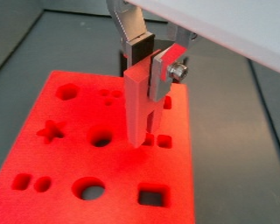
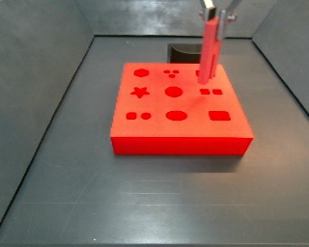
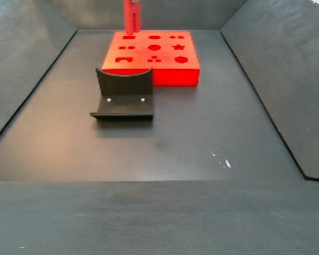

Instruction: Insert the double-square object.

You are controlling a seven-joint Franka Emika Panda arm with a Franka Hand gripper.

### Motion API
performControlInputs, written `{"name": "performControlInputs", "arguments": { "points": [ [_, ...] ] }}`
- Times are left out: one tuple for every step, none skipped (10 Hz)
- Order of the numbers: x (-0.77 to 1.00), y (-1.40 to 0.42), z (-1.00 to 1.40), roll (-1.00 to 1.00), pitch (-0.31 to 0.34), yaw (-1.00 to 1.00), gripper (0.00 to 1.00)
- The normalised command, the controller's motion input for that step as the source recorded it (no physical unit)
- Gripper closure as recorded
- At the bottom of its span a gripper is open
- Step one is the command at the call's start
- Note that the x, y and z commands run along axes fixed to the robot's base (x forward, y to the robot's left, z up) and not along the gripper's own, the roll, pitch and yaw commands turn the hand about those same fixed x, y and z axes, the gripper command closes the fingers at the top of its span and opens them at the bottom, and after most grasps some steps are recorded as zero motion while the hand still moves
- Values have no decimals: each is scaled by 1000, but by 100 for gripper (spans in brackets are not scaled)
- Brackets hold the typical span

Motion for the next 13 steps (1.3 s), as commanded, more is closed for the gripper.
{"name": "performControlInputs", "arguments": {
  "points": [
    [637, -103, -177, 196, 0, -451, 100],
    [577, -69, -129, 196, 0, -480, 100],
    [234, 0, 0, 109, 0, -749, 100],
    [0, 114, 0, 4, 183, -849, 100],
    [0, 74, 0, 0, 230, -869, 100],
    [-6, 54, 0, 0, 227, -894, 100],
    [-11, 0, -103, 0, 137, -986, 100],
    [0, 0, -183, 0, 6, -1000, 100],
    [0, 0, -211, 0, 0, -1000, 100],
    [0, 0, -251, 0, 0, -1000, 100],
    [0, 0, -274, 0, 0, -1000, 100],
    [0, 0, -271, 0, 0, -1000, 100],
    [0, 0, -169, 0, 0, -1000, 100]
  ]
}}
